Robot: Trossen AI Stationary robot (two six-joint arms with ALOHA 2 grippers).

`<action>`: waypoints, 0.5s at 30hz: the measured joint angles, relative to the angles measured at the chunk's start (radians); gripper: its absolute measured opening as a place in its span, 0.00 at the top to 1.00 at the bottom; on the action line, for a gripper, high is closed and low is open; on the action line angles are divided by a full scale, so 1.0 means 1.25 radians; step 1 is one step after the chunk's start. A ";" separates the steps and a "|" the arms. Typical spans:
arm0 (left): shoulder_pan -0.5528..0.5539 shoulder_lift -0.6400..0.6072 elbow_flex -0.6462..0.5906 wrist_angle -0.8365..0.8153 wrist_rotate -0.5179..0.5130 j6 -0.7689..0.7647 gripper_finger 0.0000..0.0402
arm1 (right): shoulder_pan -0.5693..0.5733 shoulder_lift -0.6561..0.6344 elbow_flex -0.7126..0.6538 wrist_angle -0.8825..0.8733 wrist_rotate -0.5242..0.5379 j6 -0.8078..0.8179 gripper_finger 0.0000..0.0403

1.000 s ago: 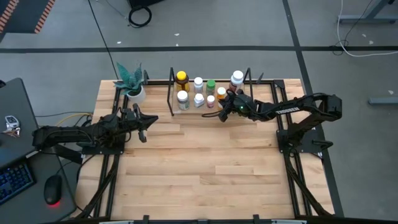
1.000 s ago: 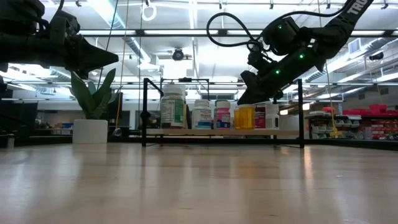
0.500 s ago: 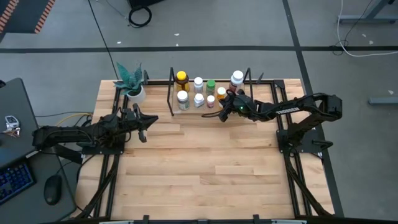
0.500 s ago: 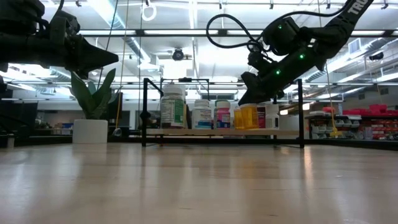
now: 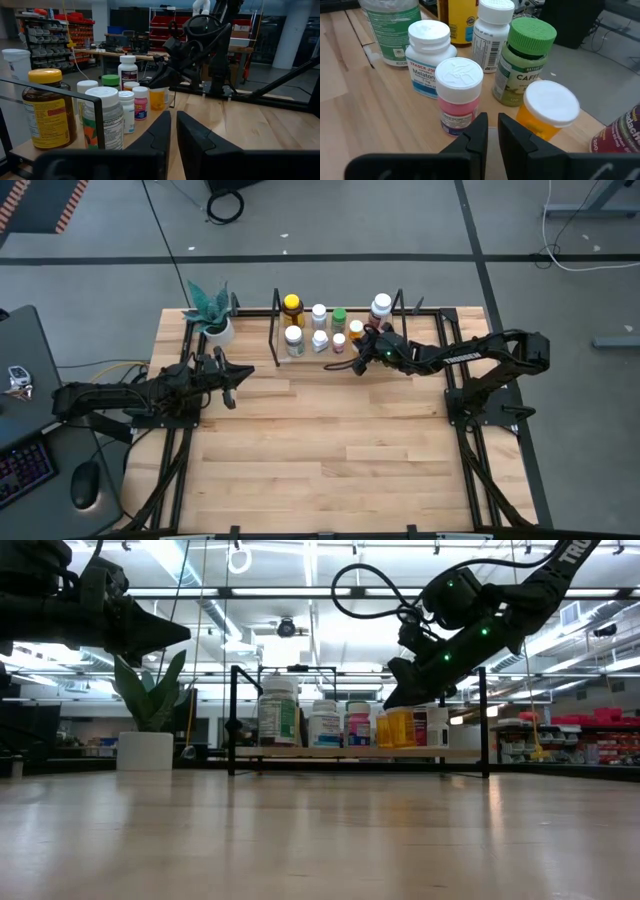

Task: Pick and place medicine bottles onto shelf by color
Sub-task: Put the orange pill bottle on the shelf

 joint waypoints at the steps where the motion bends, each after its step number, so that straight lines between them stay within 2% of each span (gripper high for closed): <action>1: 0.000 0.000 0.000 0.000 0.000 0.000 0.91 | 0.000 0.000 0.000 0.000 0.010 -0.005 0.87; 8: 0.000 0.000 0.000 0.000 0.000 0.000 0.93 | 0.002 0.002 -0.002 0.018 0.029 -0.027 0.87; 15: 0.000 0.000 0.000 0.000 0.000 0.000 0.91 | 0.002 0.002 -0.002 0.039 0.029 -0.032 0.89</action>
